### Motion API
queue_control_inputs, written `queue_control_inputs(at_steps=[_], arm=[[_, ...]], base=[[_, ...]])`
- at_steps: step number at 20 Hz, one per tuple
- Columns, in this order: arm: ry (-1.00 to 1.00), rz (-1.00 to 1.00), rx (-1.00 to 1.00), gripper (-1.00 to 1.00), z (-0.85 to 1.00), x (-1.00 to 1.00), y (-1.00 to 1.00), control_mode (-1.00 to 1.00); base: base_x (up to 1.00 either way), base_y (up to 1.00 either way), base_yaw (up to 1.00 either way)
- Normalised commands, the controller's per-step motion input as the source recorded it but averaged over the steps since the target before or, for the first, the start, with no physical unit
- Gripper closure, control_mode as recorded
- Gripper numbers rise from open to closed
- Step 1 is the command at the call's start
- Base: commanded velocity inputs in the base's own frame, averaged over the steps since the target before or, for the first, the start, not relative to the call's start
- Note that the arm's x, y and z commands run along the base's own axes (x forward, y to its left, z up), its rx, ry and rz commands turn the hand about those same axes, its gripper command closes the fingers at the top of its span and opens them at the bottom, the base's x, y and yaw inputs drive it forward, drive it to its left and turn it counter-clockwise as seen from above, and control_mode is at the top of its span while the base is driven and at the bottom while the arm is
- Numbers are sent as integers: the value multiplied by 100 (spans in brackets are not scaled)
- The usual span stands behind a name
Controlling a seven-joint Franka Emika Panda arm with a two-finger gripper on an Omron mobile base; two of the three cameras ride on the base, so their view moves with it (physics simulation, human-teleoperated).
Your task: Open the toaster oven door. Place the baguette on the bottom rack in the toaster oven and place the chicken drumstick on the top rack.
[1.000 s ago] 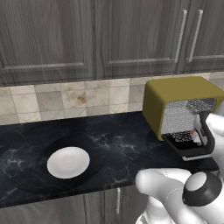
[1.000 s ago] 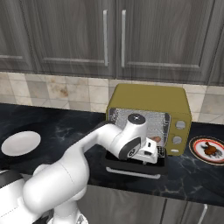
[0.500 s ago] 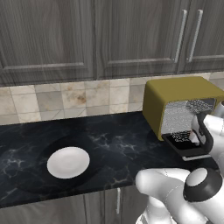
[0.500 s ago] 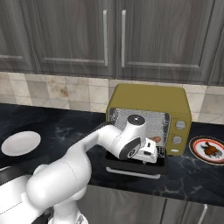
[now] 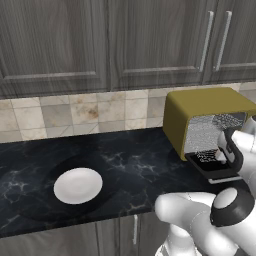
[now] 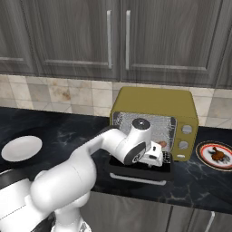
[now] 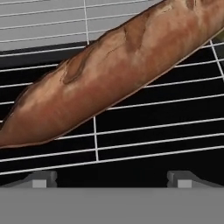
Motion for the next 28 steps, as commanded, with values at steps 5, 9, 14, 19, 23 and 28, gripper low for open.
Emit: queue_control_inputs(at_steps=[5,9,14,19,23,28], arm=[[-6,-2,0,-100,-3,14,0,-100],[-9,-5,0,-100,-7,18,0,-100],[-3,-17,0,-100,-2,30,-1,-100],[0,-18,1,-100,5,28,-2,-100],[0,-8,6,-100,0,20,-9,-100],[0,-6,4,-100,0,22,-10,-100]], base=[[0,0,0],[0,0,0],[0,0,0],[0,0,0],[0,0,0],[0,0,0]])
